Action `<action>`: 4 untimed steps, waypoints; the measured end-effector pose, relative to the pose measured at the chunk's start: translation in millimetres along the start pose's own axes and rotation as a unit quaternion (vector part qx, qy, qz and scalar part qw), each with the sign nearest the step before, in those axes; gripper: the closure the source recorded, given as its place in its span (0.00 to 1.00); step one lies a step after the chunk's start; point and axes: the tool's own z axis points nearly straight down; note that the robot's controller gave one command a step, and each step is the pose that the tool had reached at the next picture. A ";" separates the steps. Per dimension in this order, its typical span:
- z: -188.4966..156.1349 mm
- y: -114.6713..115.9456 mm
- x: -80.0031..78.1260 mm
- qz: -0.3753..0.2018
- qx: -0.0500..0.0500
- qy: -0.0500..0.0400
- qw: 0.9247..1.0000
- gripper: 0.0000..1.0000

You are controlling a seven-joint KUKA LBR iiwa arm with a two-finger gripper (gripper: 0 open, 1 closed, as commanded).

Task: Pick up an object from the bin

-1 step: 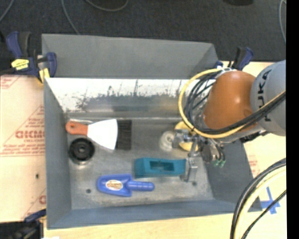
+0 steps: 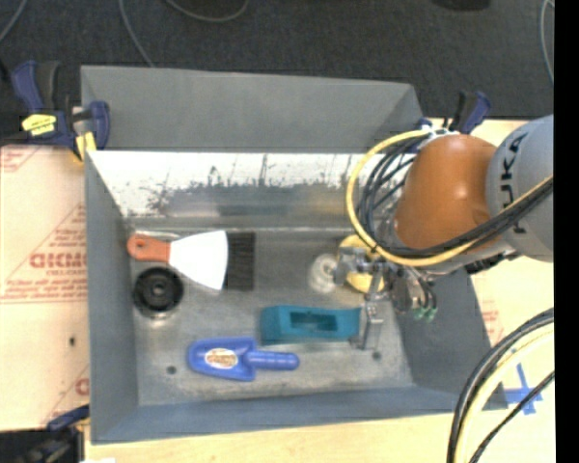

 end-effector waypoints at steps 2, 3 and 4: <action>78.8 5.2 -5.3 -0.013 0.000 0.001 1.000 0.00; 89.8 5.7 -9.5 -0.027 0.000 -0.001 1.000 1.00; 87.0 5.4 -10.0 -0.031 0.000 -0.002 1.000 1.00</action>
Offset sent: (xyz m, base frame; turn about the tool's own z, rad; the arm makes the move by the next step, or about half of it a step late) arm 0.0053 0.0084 -0.0819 -0.0223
